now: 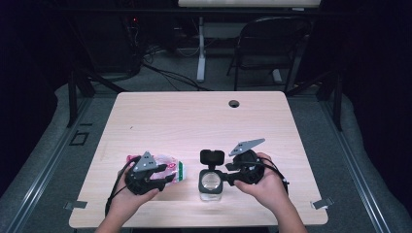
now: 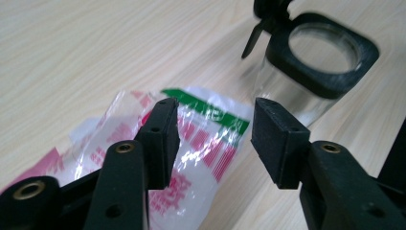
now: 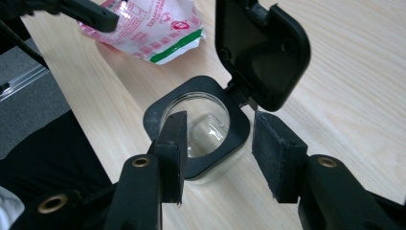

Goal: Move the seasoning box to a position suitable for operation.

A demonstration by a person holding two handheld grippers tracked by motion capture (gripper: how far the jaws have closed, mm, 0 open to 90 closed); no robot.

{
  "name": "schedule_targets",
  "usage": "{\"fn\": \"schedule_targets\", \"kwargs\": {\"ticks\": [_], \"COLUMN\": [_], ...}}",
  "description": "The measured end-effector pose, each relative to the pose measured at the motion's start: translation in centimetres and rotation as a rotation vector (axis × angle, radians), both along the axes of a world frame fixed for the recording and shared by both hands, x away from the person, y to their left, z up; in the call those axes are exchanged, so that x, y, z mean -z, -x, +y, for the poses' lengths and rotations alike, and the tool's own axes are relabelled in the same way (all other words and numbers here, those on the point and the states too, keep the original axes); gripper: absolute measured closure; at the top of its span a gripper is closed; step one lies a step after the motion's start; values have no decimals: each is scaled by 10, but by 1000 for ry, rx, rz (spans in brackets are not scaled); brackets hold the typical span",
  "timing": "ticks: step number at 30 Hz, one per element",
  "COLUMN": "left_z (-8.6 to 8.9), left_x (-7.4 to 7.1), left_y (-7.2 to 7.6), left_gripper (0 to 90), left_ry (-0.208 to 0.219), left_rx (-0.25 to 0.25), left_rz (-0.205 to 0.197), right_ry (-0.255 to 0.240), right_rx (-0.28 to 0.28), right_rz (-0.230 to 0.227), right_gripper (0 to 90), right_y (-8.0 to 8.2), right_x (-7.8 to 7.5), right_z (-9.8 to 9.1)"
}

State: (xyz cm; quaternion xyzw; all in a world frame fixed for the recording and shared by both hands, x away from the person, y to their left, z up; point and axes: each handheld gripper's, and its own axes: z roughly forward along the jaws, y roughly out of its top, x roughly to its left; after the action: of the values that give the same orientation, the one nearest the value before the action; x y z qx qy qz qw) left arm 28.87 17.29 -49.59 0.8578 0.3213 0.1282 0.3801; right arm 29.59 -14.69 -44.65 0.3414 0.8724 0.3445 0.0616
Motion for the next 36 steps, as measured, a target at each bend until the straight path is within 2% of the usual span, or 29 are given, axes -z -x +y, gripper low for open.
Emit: {"fn": "schedule_targets", "kwargs": {"ticks": [1, 6, 7, 10, 12, 17, 23, 28, 30, 36], "left_z": [1, 3, 1, -2, -8, -17, -25, -30, -34, -40], "left_x": [5, 11, 14, 17, 22, 29, 37, 41, 44, 53], "left_y": [0, 1, 2, 2, 2, 3, 3, 0, -1, -1], "left_gripper": [503, 501, 501, 481, 464, 458, 458, 447, 418, 414], "left_ry": [-18, -16, -17, -24, -31, -75, -93, -113, -124, -168], "left_rx": [-4, -5, -8, 4, 11, 17, 11, -11, -31, -44], "left_rz": [9, 10, 0, 4, 4, -17, -30, -59, -85, -112], "right_ry": [-2, 7, -1, -4, 14, 22, 19, 15, 5, 1], "right_rx": [-10, -27, -25, -32, -46, -48, -41, -40, -38, -32], "right_rz": [7, 6, 5, 12, 32, 28, 18, 7, 2, 1], "right_gripper": [564, 553, 565, 581, 596, 588, 580, 578, 576, 572], "right_y": [2, 4, 5, 6, 6, 7, 9, 10, 11, 11], "right_x": [0, 2, 3, 5, 8, 10, 10, 7, 6, 6], "right_z": [1, 5, 5, 4, 4, 4, 4, 3, 2, 2]}}
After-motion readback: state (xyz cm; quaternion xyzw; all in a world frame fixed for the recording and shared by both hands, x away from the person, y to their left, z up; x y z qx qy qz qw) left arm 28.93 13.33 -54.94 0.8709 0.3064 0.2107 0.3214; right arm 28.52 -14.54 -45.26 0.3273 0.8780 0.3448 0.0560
